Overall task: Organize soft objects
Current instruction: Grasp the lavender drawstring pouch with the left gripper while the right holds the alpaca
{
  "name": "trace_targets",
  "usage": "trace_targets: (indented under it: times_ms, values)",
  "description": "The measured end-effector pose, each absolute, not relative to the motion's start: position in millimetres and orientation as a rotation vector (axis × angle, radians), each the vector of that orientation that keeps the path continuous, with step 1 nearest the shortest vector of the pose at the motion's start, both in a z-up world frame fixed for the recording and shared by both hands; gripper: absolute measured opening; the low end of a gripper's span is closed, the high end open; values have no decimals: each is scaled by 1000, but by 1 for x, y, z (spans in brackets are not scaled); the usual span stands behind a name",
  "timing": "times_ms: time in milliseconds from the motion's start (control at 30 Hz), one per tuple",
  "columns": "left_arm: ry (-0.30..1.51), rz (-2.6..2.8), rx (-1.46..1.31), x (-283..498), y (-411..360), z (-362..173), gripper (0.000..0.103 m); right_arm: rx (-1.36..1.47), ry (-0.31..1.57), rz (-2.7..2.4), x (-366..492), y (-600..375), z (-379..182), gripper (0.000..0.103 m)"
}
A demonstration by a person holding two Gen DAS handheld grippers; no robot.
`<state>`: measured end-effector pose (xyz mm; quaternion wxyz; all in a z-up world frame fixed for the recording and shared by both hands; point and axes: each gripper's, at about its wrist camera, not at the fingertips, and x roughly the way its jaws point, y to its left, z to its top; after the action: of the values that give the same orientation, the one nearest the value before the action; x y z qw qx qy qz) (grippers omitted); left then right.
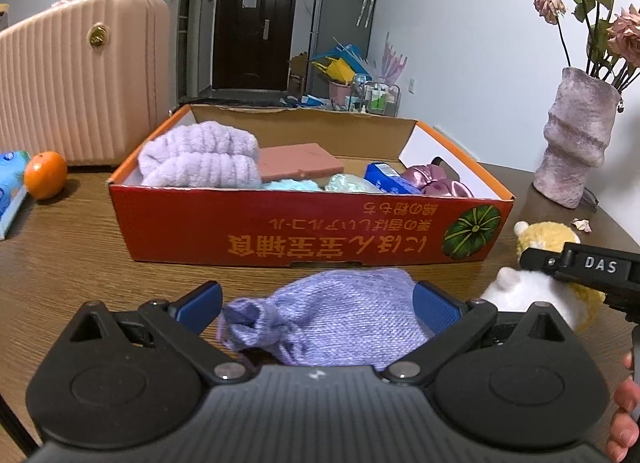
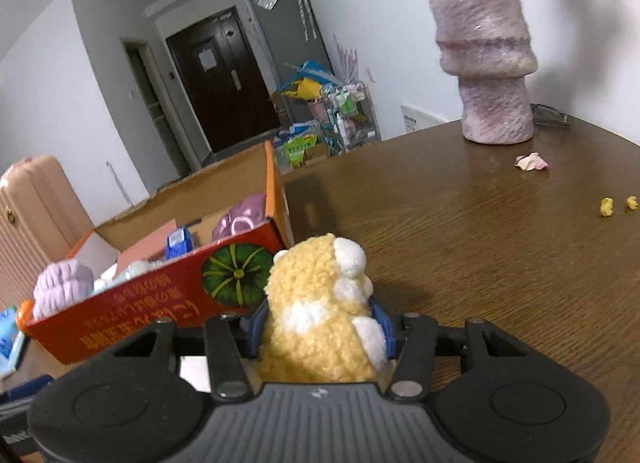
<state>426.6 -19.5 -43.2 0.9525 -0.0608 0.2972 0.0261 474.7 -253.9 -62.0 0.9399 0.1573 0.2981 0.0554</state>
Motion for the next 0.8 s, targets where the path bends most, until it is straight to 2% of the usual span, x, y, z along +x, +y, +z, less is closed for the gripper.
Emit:
trace_targets:
  times_ms: [800]
  values:
    - [632, 64, 25, 454, -67, -57, 103, 306, 528, 56, 463, -273, -55, 51]
